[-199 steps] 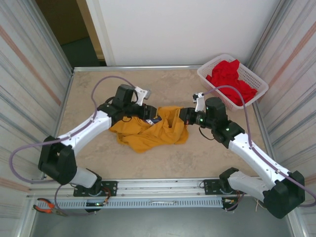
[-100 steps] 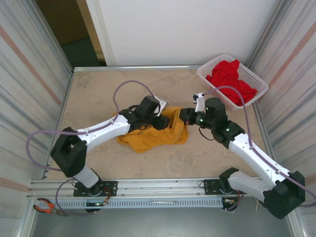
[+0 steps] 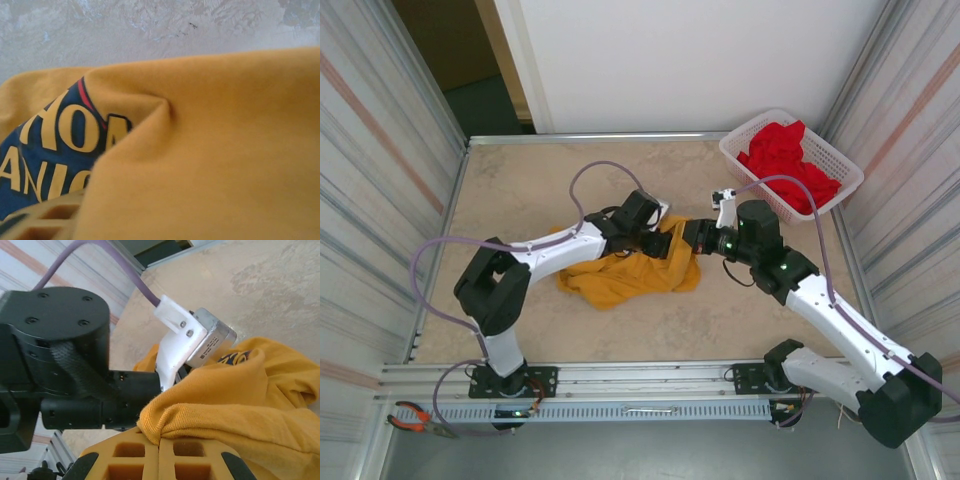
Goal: Fold the inside-out t-shirt
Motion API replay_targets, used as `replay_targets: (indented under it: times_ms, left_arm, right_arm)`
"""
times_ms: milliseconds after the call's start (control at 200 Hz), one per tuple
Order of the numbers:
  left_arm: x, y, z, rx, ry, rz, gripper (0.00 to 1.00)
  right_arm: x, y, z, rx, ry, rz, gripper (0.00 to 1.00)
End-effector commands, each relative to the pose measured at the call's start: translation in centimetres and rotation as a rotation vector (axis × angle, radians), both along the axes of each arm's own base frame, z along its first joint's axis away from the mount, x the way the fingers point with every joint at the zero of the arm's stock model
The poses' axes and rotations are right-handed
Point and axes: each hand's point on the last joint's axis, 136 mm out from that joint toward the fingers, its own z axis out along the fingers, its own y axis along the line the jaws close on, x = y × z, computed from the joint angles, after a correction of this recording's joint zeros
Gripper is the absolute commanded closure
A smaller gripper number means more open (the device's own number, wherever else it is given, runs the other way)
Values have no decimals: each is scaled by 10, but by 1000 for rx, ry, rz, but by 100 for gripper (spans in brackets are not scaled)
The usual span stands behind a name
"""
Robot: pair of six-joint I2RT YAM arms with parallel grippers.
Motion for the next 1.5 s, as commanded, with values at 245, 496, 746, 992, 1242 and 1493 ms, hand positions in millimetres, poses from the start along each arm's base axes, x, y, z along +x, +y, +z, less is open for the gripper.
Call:
replay_targets:
  times_ms: [245, 496, 746, 992, 1242, 1493]
  left_arm:
    - [-44, 4, 101, -429, 42, -357, 100]
    - [-73, 19, 170, -756, 80, -591, 100]
    - [-70, 23, 174, -788, 78, -589, 100]
    - [-65, 21, 176, -791, 62, -583, 100]
    - [-63, 20, 181, -794, 56, -578, 100]
    - [-64, 20, 179, -792, 64, -577, 100]
  right_arm:
    - [50, -53, -70, -83, 134, -261, 100]
    - [89, -42, -148, -181, 337, -299, 85]
    - [44, -55, -93, -215, 210, -307, 49]
    - [-1, -41, -18, -134, -12, -218, 34]
    - [7, 2, -22, -168, -21, -98, 33]
    - [26, 25, -24, -167, -23, -51, 42]
